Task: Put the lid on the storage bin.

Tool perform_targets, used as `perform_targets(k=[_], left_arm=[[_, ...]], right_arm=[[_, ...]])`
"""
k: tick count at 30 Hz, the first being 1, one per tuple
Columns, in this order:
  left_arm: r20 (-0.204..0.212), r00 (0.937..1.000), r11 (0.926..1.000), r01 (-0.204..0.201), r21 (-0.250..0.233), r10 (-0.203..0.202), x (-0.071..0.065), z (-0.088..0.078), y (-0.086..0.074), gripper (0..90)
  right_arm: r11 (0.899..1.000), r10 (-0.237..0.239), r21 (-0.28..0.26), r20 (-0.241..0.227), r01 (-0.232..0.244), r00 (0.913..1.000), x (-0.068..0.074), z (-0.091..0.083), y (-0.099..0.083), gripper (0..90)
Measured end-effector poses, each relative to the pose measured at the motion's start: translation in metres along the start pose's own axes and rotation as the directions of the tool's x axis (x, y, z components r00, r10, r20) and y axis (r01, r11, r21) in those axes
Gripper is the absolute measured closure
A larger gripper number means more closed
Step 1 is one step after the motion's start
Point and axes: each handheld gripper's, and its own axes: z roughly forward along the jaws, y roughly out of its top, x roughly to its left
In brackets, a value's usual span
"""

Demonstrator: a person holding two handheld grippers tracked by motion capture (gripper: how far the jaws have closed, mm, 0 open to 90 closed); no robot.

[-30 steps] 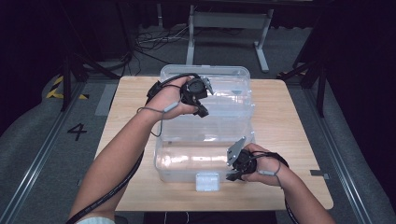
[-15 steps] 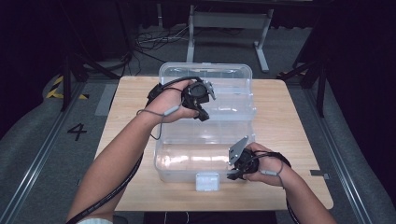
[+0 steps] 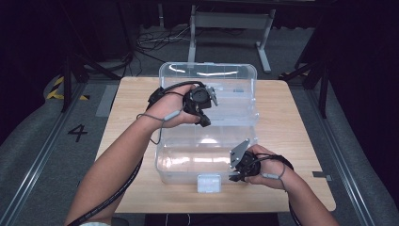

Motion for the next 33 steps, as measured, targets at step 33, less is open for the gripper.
perform_targets(k=[33], left_arm=[[0.026,0.9985,0.9961,-0.049,0.073,0.047,-0.02,0.005,0.007,88.9]], right_arm=[[0.999,-0.01,-0.032,0.028,0.011,0.9996,0.004,-0.012,-0.003,80.7]])
